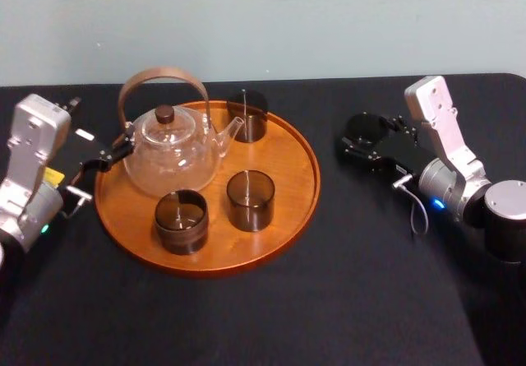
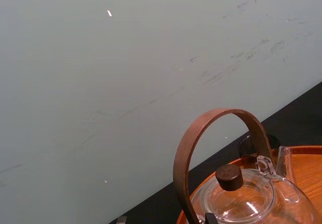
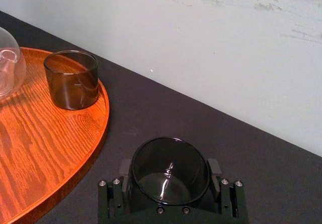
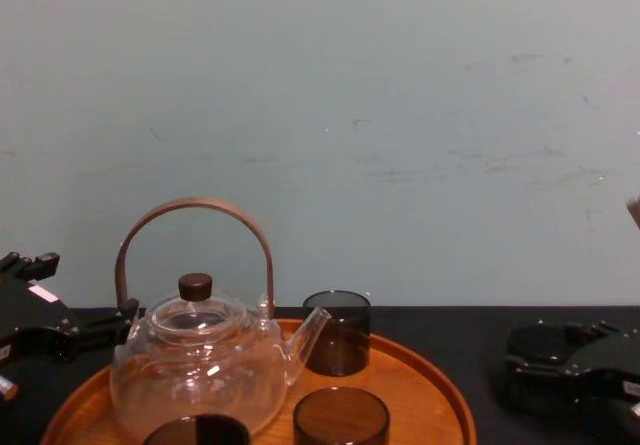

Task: Pick up the glass from the table and place it on the tray.

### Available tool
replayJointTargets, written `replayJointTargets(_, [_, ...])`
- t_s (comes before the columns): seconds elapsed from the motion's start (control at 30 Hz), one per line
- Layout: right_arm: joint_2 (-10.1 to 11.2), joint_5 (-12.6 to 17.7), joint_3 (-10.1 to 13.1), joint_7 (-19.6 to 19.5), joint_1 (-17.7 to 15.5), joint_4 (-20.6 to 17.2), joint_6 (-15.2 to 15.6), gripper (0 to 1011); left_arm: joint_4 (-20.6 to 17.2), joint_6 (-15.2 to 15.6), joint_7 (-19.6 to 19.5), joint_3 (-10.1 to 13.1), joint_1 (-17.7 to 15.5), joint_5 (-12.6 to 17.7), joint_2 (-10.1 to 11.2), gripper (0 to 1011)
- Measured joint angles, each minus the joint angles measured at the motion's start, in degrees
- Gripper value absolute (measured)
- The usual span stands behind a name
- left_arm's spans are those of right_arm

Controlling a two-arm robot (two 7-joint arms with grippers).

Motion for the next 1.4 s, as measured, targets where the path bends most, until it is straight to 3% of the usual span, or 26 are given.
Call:
replayJointTargets(0.5, [0.4,1.5,-0.1,1.9,-0.1,0.4,-1.0,927,0.0,0.0,0.0,0.0,0.0,0.0,0.0,1010])
replayJointTargets(1.0, [1.3,1.8,-0.6,1.9,-0.7,-1.4,0.3,927,0.0,0.0,0.0,0.0,0.0,0.0,0.0,1009])
replayJointTargets(1.4, [2.5,1.4,-0.9,1.6,-2.3,-6.1,1.6,927,0.0,0.0,0.0,0.0,0.0,0.0,0.0,1010])
